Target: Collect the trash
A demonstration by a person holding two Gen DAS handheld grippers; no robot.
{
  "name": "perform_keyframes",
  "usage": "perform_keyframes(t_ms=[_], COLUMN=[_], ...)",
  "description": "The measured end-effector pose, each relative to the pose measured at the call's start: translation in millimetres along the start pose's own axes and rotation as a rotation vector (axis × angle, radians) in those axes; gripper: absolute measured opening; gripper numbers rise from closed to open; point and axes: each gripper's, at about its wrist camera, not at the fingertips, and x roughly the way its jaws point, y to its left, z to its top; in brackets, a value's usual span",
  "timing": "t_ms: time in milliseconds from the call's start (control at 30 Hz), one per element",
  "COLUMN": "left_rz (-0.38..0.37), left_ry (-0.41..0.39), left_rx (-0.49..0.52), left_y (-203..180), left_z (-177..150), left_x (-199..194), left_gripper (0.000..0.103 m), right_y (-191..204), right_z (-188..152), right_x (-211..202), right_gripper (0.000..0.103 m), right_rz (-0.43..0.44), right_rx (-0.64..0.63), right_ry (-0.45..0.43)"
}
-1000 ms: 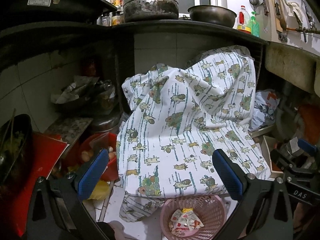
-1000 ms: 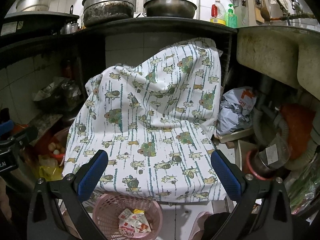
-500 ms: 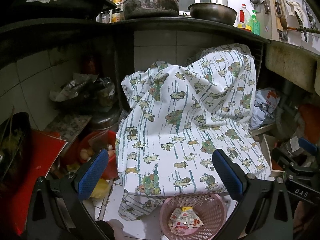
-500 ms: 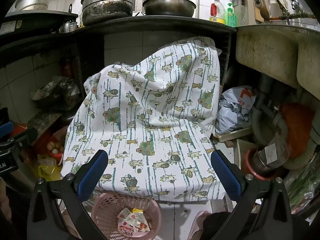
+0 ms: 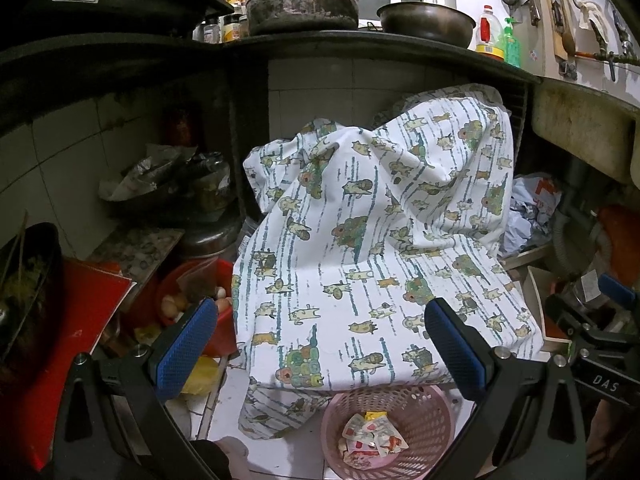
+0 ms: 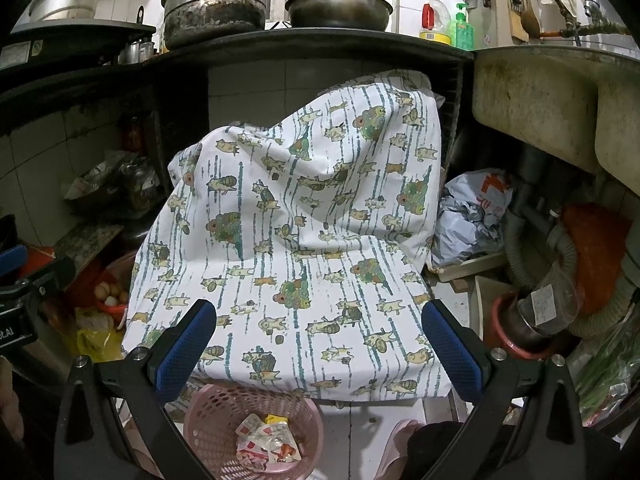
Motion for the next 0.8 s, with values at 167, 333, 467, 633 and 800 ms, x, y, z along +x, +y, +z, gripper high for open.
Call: perform_keyframes(t_ms=[167, 333, 467, 633, 800], left_rz=[0.000, 0.006, 0.005, 0.022, 0.012], left_ry=[0.009, 0.005, 0.002, -0.012, -0.006], left_rx=[-0.009, -0.008, -0.005, 0.014, 0.029], left_y=[3.8, 3.8, 3.1, 2.8, 2.1], left_z=[-0.8, -1.0, -0.8, -1.5, -1.9], left_x=[2.2, 1.4, 1.5, 0.3, 2.9], left_gripper=[0.103, 0.103, 0.103, 0.103, 0.103], right_y=[-0.3, -0.4, 0.4, 0.9, 1.1], right_z=[0.7, 0.2, 0.1, 0.0, -1.2], right_x=[-0.1, -0.2, -0.5, -0.4, 0.7], right_gripper=[0.103, 0.103, 0.103, 0.103, 0.103], right_rz=[0.001, 0.000, -0.002, -0.003, 0.000], right_rx=[-0.001, 0.000, 0.001, 0.002, 0.002], right_ry=[-0.001, 0.000, -0.001, 0.001, 0.004])
